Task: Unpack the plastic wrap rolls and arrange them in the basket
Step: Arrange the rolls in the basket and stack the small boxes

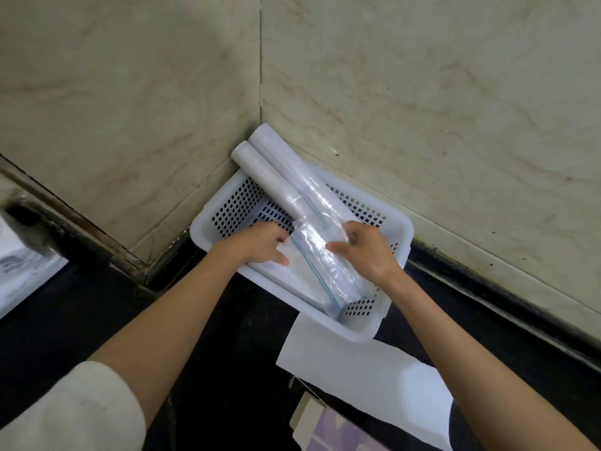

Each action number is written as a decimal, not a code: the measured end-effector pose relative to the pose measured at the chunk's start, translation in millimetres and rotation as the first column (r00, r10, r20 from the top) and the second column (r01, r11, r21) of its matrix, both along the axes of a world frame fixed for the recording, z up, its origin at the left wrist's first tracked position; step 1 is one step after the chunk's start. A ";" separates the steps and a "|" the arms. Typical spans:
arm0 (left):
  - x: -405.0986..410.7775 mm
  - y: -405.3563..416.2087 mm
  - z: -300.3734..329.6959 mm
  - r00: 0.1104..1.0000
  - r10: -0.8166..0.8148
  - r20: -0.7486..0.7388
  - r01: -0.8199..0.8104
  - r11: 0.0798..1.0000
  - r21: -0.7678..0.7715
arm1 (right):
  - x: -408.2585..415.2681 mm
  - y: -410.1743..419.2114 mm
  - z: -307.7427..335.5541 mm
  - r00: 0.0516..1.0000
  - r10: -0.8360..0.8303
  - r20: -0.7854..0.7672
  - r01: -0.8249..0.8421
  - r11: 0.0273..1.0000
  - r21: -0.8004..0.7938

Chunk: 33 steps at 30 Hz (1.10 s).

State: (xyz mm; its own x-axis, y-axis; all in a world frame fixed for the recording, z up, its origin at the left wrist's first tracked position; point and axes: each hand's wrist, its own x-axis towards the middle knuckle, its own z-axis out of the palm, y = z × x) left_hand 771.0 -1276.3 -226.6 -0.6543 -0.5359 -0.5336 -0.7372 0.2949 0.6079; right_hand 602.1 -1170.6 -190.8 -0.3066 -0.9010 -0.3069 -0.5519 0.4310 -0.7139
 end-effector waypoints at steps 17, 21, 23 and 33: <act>18.3 20.0 -3.9 0.991 -0.012 -0.133 -0.038 0.929 -0.368 | 36.6 0.3 -38.1 0.890 0.303 -0.342 -0.298 0.952 0.067; 7.5 13.0 -2.7 0.997 0.038 -0.067 -0.057 0.944 -0.326 | 31.2 11.7 -36.0 0.847 0.335 -0.412 -0.344 0.937 0.055; 4.3 10.3 -4.8 0.999 0.044 -0.032 -0.051 0.960 -0.277 | 29.9 13.5 -38.6 0.842 0.371 -0.392 -0.353 0.928 0.121; 2.9 9.8 -10.1 0.999 0.039 0.024 -0.036 0.991 -0.132 | 21.5 19.4 -41.1 0.863 0.439 -0.249 -0.367 0.885 0.287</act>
